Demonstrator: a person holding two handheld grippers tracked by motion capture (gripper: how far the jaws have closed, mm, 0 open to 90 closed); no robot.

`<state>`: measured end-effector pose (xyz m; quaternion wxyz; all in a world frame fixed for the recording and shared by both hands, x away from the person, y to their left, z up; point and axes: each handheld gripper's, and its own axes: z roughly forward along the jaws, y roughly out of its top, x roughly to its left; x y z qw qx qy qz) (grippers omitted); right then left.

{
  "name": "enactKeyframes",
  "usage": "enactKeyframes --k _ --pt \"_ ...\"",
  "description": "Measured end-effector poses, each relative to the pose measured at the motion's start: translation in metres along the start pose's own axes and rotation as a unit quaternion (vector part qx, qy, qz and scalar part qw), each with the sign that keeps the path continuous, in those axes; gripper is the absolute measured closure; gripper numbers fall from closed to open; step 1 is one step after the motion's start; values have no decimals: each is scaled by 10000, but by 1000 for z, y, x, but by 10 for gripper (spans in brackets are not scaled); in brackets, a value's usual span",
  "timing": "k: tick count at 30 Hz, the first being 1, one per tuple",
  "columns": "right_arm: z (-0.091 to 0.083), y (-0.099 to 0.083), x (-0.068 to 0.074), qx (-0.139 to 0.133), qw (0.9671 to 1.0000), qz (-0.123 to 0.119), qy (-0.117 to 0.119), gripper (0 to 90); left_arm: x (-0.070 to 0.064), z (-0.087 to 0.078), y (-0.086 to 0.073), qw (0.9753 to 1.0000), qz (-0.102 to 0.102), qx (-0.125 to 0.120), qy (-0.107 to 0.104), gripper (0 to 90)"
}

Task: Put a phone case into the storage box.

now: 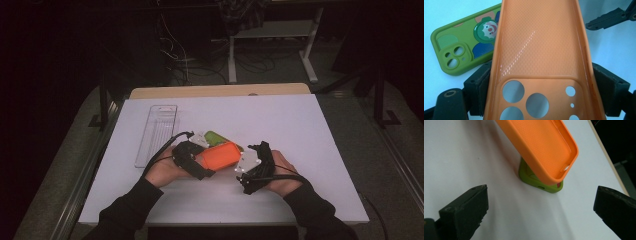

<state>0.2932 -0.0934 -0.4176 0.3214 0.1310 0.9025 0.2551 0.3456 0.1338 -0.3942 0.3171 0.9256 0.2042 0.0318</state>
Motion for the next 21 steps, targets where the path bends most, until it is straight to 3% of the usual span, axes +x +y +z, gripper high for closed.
enactKeyframes --k 1,4,6,7,10,18,21 --pt "0 0 0 -11 9999 -132 -61 0 0 0 0 10000 2 0 1 158" --pt "0 2 4 -42 9997 -172 -143 0 0 0 0 10000 9 3 3 158" --pt "0 3 4 -41 9987 -422 -272 0 0 0 0 10000 -4 8 5 158" --pt "-1 3 3 17 9971 -693 -300 0 -1 1 0 10000 -47 3 -19 158" --pt "-1 5 7 42 9954 -876 -397 0 -1 1 0 10000 -77 11 -21 158" --pt "0 9 15 18 9858 -1506 -740 4 0 0 0 9999 74 82 -12 158" --pt "0 11 18 10 9822 -1678 -851 23 0 0 0 10000 46 69 -25 158"
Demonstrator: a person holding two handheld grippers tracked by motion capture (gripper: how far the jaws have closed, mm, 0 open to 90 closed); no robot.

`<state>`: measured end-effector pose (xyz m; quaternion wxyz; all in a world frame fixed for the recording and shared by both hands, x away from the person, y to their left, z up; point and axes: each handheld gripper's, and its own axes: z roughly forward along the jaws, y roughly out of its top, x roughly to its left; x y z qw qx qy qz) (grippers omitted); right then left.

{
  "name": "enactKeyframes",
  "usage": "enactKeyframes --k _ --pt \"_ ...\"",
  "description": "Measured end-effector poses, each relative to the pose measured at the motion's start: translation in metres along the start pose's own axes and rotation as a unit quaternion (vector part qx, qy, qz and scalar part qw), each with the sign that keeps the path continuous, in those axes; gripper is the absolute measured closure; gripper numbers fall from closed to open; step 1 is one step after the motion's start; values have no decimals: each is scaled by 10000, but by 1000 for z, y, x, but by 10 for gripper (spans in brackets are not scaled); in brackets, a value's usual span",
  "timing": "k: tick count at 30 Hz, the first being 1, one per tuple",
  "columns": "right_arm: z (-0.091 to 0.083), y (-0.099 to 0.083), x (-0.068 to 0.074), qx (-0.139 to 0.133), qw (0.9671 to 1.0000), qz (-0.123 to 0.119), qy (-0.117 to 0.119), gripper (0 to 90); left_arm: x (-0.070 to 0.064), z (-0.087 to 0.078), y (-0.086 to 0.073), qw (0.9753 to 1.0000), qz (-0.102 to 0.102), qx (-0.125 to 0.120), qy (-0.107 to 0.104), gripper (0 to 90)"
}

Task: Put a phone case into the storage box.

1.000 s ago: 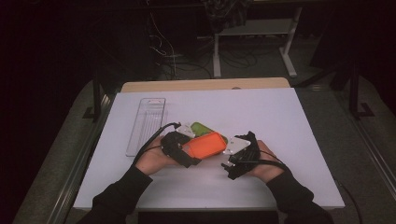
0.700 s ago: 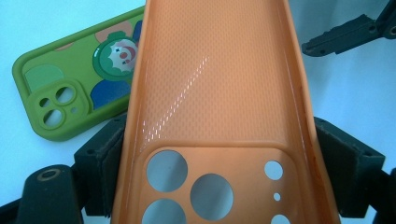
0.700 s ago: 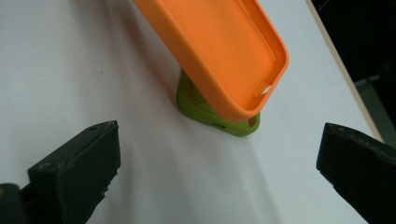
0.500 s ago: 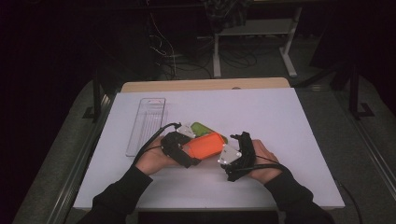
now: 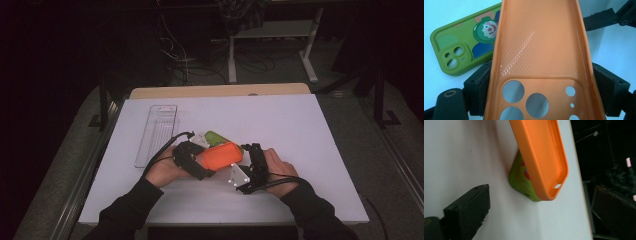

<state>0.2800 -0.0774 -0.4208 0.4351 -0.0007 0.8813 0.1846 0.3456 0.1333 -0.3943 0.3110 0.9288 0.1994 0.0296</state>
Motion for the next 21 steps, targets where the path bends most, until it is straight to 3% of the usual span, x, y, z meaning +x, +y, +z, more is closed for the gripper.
enactKeyframes --k 6,14,21 --pt "-2 6 3 -64 9993 -271 -258 83 -1 0 1 10000 25 41 0 158" --pt "0 12 9 -161 9978 -414 -490 178 -2 -1 2 10000 58 -34 -5 159" --pt "0 18 14 -350 9940 -643 -815 298 -3 -1 3 10000 7 -99 7 158"
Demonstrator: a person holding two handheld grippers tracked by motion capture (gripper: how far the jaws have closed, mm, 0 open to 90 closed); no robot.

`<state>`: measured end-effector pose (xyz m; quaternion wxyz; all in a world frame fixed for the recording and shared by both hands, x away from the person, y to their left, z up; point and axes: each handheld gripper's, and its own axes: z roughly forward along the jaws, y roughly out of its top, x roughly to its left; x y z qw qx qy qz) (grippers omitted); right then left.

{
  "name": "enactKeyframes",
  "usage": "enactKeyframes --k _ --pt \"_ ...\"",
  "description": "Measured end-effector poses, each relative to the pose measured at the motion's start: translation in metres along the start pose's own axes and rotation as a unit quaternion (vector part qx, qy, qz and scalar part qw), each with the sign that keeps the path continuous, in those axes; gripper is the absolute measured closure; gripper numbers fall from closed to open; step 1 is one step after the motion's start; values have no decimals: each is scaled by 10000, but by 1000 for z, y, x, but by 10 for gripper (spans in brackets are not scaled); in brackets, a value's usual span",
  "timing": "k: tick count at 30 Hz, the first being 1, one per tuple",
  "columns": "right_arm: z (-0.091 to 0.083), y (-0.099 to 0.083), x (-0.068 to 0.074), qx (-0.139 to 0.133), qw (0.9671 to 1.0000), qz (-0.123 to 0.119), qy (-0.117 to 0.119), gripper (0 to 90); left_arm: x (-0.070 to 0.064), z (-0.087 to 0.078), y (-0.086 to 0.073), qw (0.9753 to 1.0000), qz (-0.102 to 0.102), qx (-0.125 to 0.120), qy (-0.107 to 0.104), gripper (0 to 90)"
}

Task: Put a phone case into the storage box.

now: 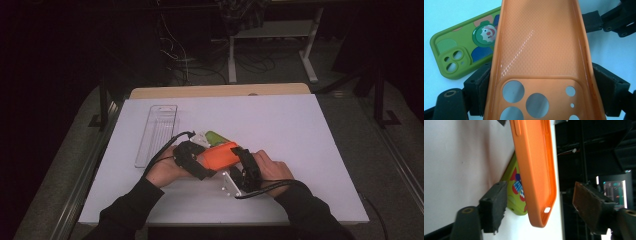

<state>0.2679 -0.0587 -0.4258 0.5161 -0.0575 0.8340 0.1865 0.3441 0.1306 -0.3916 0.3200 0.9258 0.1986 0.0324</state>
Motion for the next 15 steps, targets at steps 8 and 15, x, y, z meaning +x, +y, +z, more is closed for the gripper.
enactKeyframes --k 8,15 --pt "4 4 8 16 9995 -295 -77 439 -2 -2 2 10000 42 -7 -28 158" --pt "6 5 11 34 9991 -404 -116 563 -3 -1 2 10000 -13 -22 -60 158"
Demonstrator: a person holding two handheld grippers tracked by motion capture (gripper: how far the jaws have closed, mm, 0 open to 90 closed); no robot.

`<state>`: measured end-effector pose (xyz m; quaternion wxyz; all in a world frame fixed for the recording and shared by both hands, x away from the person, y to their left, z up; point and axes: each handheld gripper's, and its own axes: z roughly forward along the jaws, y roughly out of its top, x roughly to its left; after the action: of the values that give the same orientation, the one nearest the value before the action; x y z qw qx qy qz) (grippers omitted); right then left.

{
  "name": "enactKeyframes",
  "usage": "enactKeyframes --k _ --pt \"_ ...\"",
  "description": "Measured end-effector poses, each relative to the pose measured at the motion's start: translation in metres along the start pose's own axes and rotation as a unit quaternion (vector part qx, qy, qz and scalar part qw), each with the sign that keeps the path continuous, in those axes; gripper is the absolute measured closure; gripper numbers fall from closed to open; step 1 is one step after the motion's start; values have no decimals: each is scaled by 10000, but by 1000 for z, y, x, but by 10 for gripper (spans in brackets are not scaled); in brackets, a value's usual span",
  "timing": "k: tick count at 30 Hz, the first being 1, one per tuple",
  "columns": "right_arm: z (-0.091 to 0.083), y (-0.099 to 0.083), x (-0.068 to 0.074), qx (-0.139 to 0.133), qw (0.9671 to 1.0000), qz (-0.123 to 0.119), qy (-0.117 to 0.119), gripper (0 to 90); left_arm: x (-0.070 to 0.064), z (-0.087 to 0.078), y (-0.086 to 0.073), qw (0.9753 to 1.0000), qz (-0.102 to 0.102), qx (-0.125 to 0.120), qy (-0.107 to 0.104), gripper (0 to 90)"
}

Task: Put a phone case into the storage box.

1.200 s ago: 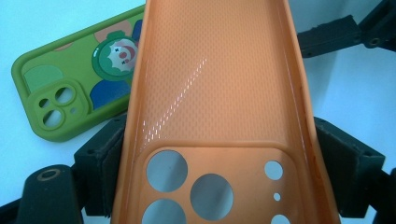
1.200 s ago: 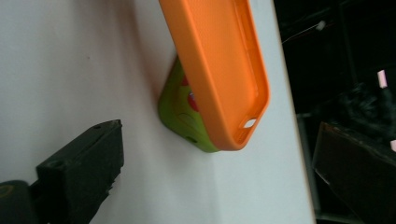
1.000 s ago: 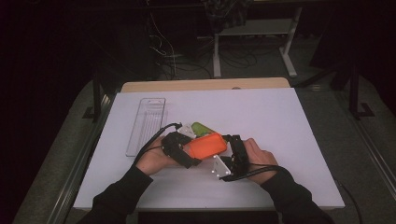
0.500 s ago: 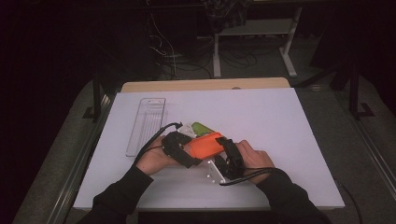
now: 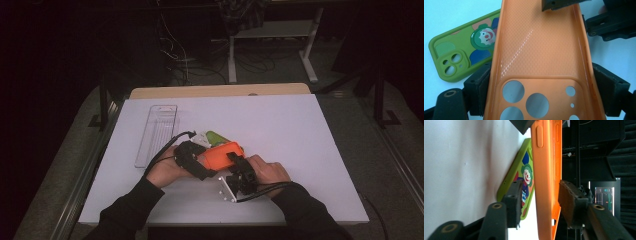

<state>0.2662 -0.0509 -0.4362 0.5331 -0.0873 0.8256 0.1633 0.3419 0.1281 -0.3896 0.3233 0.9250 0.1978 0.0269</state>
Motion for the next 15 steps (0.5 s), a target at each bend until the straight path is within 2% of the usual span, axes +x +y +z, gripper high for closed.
enactKeyframes --k 2,11,15 --pt "1 0 1 22 10000 -27 6 591 1 -1 0 9999 89 52 15 158" --pt "0 3 3 -56 9999 -145 -65 725 0 0 0 10000 75 58 29 158" --pt "0 4 3 -58 9996 -268 -100 766 0 0 1 9999 78 60 20 158"
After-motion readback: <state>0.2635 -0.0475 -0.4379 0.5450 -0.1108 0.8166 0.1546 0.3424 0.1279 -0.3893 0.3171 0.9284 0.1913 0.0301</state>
